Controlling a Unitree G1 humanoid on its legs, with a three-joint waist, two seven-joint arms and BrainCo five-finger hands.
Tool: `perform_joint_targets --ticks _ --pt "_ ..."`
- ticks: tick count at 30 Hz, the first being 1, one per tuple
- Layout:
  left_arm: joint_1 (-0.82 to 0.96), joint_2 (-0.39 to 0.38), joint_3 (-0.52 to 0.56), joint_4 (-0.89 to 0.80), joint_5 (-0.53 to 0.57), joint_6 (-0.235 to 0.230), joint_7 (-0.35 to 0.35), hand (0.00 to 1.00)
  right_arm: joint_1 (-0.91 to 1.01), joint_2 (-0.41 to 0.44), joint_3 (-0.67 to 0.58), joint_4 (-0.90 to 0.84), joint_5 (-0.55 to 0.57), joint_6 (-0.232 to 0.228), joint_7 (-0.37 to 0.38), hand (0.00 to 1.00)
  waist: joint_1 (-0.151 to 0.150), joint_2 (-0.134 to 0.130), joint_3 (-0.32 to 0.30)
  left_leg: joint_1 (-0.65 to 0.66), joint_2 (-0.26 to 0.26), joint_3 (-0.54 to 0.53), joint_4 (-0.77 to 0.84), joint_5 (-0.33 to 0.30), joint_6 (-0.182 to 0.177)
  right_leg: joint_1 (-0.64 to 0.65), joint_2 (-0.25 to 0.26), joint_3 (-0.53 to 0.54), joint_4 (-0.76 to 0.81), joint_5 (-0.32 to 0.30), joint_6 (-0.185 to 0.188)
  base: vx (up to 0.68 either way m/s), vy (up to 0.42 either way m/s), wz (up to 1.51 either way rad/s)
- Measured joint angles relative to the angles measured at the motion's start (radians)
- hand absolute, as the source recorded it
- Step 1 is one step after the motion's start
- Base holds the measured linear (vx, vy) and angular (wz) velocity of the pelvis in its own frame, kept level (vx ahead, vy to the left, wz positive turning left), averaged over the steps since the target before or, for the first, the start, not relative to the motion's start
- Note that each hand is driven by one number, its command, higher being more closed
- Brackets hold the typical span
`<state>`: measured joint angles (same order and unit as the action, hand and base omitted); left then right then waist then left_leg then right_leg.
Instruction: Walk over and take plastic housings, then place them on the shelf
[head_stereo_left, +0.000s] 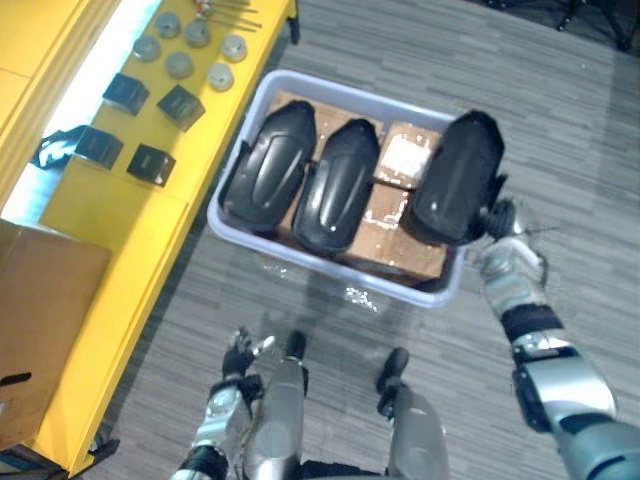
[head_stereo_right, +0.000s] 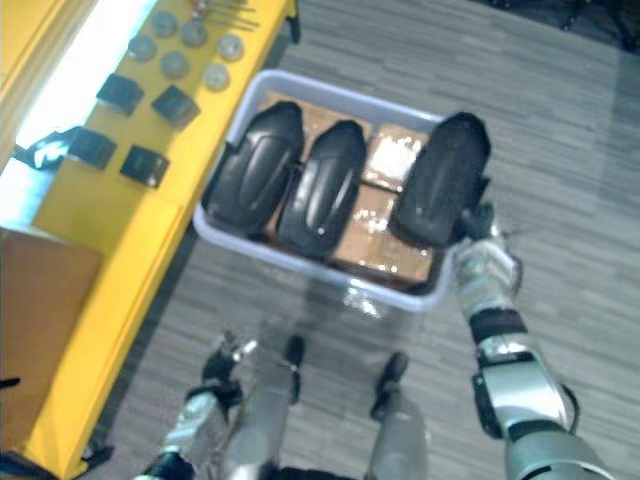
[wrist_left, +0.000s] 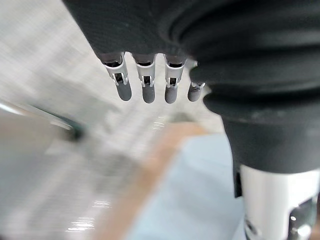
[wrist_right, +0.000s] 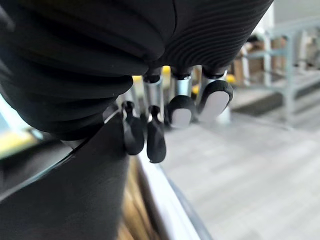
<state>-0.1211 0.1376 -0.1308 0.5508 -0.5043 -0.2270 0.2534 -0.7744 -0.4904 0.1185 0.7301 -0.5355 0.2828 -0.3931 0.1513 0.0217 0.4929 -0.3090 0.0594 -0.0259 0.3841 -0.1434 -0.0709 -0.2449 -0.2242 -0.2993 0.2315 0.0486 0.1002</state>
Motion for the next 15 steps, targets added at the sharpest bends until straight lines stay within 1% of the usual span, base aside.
perform_joint_targets --ticks 1,2,3,5,7,8,11,14,15 --pt "-0.003 0.001 0.000 -0.041 0.001 -0.003 0.023 0.00 0.000 0.000 0.000 -0.012 -0.011 -0.002 0.000 1.00 0.000 0.000 0.000 0.006 0.001 0.008 -0.006 0.002 0.000 0.000 -0.001 0.003 0.000 0.000 0.000 0.01 0.003 -0.09" --pt "-0.008 0.003 0.001 -0.104 0.003 -0.006 0.064 0.00 0.000 0.000 0.000 -0.022 -0.014 -0.003 -0.001 1.00 -0.002 0.001 -0.001 0.012 0.000 0.012 -0.011 0.005 0.000 0.002 -0.002 0.006 0.000 0.000 0.000 0.01 0.003 -0.07" --pt "-0.010 0.003 0.002 -0.116 0.003 -0.008 0.073 0.00 0.000 0.000 0.000 -0.023 -0.016 -0.004 -0.002 1.00 -0.002 0.002 -0.001 0.013 0.000 0.012 -0.011 0.005 0.000 0.002 -0.002 0.006 0.000 0.000 0.000 0.01 0.007 -0.04" --pt "-0.032 0.004 0.004 -0.184 0.015 -0.011 0.134 0.00 0.000 -0.001 0.000 -0.031 -0.029 -0.007 -0.009 1.00 -0.004 0.002 -0.001 0.014 0.001 0.012 -0.011 0.005 0.000 0.002 -0.001 0.006 0.002 0.000 0.000 0.00 0.000 0.00" --pt "-0.044 0.004 0.009 -0.217 0.025 -0.009 0.167 0.00 0.000 -0.001 0.000 -0.046 -0.030 -0.016 -0.023 1.00 -0.005 0.001 -0.001 0.017 0.001 0.014 -0.010 0.005 0.000 0.002 -0.001 0.009 0.003 0.001 -0.001 0.00 0.008 -0.03" --pt "-0.055 0.004 0.019 -0.252 0.058 -0.006 0.199 0.00 0.000 -0.001 0.000 -0.057 -0.030 -0.040 -0.033 1.00 -0.007 0.001 -0.001 0.023 0.002 0.018 -0.011 0.005 0.000 0.005 -0.001 0.013 0.004 0.001 -0.001 0.00 0.011 -0.07" --pt "-0.065 0.007 0.048 -0.327 0.098 -0.003 0.248 0.00 0.000 -0.001 0.001 -0.096 -0.039 -0.074 -0.058 1.00 -0.009 0.001 -0.001 0.032 0.004 0.029 -0.014 0.005 0.000 0.006 0.000 0.023 0.004 0.002 -0.003 -0.01 0.017 -0.10" --pt "-0.080 0.014 0.066 -0.383 0.139 0.001 0.269 0.00 0.000 -0.001 0.001 -0.134 -0.047 -0.093 -0.078 1.00 -0.015 0.000 -0.002 0.035 0.005 0.031 -0.023 0.009 0.000 0.006 0.002 0.023 0.001 0.006 -0.006 -0.01 0.004 -0.01" --pt "-0.089 0.017 0.079 -0.419 0.162 0.012 0.271 0.00 -0.001 -0.001 0.002 -0.145 -0.075 -0.113 -0.089 1.00 -0.016 0.000 -0.002 0.040 0.005 0.033 -0.031 0.013 -0.002 0.007 0.002 0.025 -0.002 0.008 -0.006 0.00 0.000 -0.04"
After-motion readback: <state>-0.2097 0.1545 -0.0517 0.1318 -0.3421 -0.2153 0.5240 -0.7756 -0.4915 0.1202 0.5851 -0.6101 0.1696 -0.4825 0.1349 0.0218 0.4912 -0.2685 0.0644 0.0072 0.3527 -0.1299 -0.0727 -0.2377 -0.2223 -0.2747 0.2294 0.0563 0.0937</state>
